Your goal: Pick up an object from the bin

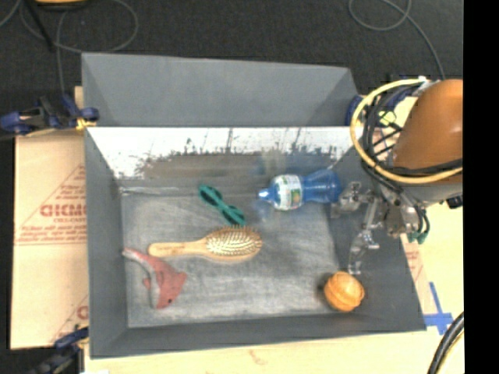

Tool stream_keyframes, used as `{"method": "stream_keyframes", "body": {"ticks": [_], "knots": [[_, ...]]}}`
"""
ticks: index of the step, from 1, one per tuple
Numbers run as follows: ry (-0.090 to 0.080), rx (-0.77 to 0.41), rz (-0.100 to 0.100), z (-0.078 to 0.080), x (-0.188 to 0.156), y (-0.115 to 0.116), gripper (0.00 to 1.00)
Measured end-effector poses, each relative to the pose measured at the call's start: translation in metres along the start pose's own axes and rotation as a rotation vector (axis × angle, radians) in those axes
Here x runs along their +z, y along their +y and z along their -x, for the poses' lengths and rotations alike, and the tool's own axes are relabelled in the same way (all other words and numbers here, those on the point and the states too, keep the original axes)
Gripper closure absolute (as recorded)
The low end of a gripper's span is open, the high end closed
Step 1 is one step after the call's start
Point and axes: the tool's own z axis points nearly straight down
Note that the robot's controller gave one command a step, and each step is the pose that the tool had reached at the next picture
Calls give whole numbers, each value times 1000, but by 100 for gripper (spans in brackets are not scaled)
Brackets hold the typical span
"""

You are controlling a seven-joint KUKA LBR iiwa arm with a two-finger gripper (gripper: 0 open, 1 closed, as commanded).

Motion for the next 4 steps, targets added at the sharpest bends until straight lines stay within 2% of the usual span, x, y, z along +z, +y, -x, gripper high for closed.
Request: {"method": "stream_keyframes", "body": {"ticks": [1, 2, 3, 4], "knots": [[0, -1, 0, 0, 0, 0, 0], [-6, -5, -1, -15, 53, 4, 0], [6, -53, 5, -32, 77, -28, 0], [-2, 33, -4, -24, 149, -60, 100]]}}
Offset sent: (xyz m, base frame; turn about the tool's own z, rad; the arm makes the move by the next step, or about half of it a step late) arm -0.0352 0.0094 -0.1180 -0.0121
